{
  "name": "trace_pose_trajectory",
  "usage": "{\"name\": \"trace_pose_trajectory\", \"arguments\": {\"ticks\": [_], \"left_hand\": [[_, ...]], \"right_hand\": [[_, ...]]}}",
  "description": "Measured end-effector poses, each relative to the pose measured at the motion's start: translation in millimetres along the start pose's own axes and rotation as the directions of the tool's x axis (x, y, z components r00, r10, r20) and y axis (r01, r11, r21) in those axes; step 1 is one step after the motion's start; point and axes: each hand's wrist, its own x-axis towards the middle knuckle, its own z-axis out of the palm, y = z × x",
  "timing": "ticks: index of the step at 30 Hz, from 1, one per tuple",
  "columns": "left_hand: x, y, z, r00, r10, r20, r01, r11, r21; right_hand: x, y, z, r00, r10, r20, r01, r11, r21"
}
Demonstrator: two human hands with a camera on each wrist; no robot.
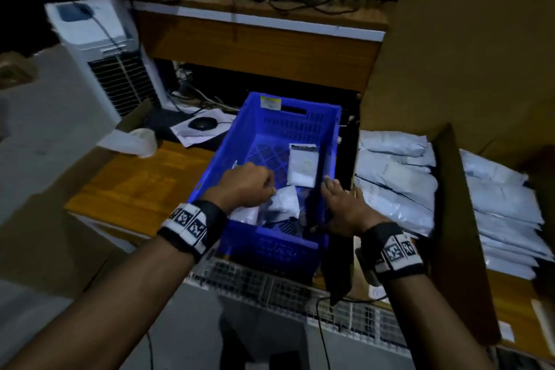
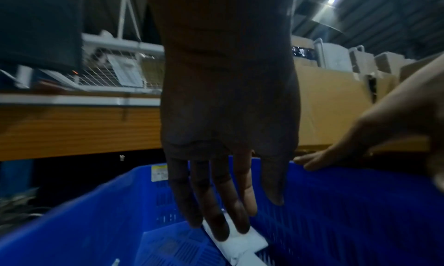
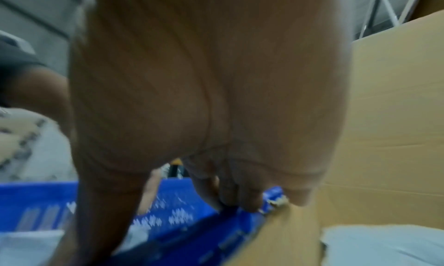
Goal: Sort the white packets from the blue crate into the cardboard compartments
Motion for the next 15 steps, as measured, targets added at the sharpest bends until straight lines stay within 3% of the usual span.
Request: {"name": "trace_pose_trajectory", "arguments": {"ticks": [4,8,11,15], "left_hand": [[64,-4,3,0.964,0.066,0.259,-0.095,0.99,0.1],[116,-2,20,0.903,0.092,0.42,-0.194,0.96,0.205],[150,-4,36,0.87,0.079,0.487,-0.203,0.957,0.208],[174,-4,56,0.861,0.065,0.504,-0.174,0.97,0.172]], "right_hand": [[5,0,0,0.999,0.023,0.03,-0.024,0.999,0.035],[8,-3,0,0.998,0.054,0.036,-0.055,0.998,0.027],[7,-3,0,0.997,0.077,0.03,-0.077,0.997,0.009],[9,-5,1,0.994,0.099,0.046,-0.099,0.995,0.002]]}}
